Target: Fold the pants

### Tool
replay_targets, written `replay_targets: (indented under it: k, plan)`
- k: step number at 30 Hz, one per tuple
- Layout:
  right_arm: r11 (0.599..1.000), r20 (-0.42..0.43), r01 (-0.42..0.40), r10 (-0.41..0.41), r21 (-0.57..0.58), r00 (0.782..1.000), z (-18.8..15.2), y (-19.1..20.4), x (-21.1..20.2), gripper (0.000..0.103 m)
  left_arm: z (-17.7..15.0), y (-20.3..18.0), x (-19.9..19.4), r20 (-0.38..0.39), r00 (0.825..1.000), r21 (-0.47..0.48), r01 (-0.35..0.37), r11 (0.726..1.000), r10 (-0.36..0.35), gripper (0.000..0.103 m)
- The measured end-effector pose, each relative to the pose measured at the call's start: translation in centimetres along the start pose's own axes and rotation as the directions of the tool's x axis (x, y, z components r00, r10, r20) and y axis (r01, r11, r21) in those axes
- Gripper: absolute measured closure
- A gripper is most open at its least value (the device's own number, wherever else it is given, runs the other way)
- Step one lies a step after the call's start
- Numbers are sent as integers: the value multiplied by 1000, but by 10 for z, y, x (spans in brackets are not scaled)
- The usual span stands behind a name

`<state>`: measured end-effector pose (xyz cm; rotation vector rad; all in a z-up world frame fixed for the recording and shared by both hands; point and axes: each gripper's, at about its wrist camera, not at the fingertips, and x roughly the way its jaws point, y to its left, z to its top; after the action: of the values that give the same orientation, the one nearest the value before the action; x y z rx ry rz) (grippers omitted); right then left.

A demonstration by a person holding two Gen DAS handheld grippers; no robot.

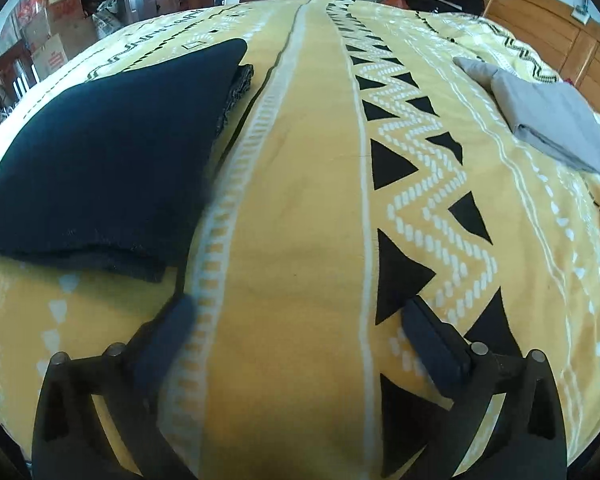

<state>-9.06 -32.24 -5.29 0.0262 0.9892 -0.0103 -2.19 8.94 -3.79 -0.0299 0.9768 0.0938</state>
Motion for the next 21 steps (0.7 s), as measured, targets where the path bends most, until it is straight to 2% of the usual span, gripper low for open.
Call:
replay_targets:
  k: [8,15,21]
  plan:
    - [1000,10,-6,6,-3,1000,2,-2,3,0,-1,-1,0,6,1000,-2,-2,1000,2,0]
    - [1000,19,-3,3,-2,1000,2,-1,3,0,-8,-4,-4,40,999,-15,-36,999,37,0]
    - [1000,21,-3,3,-2,1000,2,-3,4,0,-9,-2,-5,49,998,-18,-25,1000,26,0]
